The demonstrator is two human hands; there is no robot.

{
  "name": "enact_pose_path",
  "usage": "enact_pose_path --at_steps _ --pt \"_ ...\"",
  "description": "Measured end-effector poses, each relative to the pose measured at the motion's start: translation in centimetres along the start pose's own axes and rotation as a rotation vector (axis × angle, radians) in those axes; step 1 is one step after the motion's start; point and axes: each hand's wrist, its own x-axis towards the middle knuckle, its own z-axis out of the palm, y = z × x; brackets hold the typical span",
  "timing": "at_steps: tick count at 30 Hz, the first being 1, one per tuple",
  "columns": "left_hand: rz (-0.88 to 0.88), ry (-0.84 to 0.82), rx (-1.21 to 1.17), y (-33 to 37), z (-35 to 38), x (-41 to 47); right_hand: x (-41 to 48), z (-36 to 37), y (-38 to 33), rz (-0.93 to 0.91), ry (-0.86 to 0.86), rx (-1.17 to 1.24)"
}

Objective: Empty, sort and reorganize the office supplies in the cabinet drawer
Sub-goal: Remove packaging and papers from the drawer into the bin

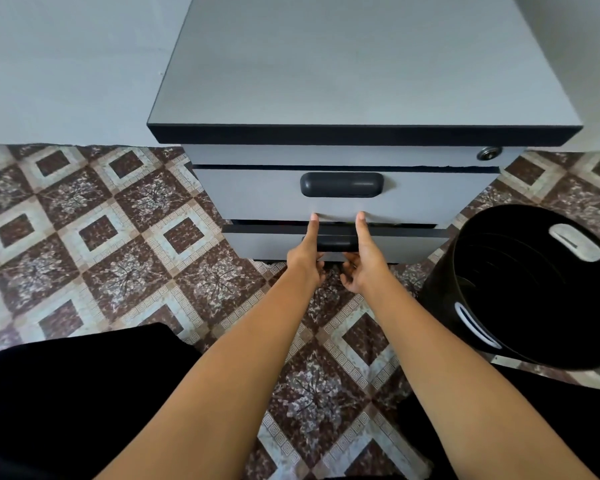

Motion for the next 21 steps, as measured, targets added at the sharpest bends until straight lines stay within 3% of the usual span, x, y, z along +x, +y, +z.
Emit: enact_pose_path --at_steps 4,6,8,10,15,17,21 --pt "0.014 -0.006 0.03 -1.1 -0.6 -0.2 -0.5 -0.3 1.0 0.012 0.011 0.025" --pt "0.11 -0.022 0.168 -1.6 -1.4 -0.5 -0.8 -1.1 1.6 -0.043 -0.022 0.0" --pt "0.353 0.05 0.518 -2.1 -3.0 -0.5 -1.5 -2.3 2.2 -0.17 -0.001 -0.209" --pt "0.66 0.174 0.766 -2.5 -5.0 -0.5 -2.2 -3.9 2.6 -0.416 0.099 -0.543" --pt "1.131 0.262 0.912 -2.3 -7.1 0.6 -2.5 -5.6 1.2 -0.947 0.224 -0.832" --pt "1.166 0.29 0.995 -1.7 -6.8 1.0 -1.5 -5.3 0.4 -1.047 0.265 -0.93" --pt "1.118 0.342 1.186 -0.8 -6.5 1.3 0.3 -4.9 -0.1 -1.074 0.349 -1.245"
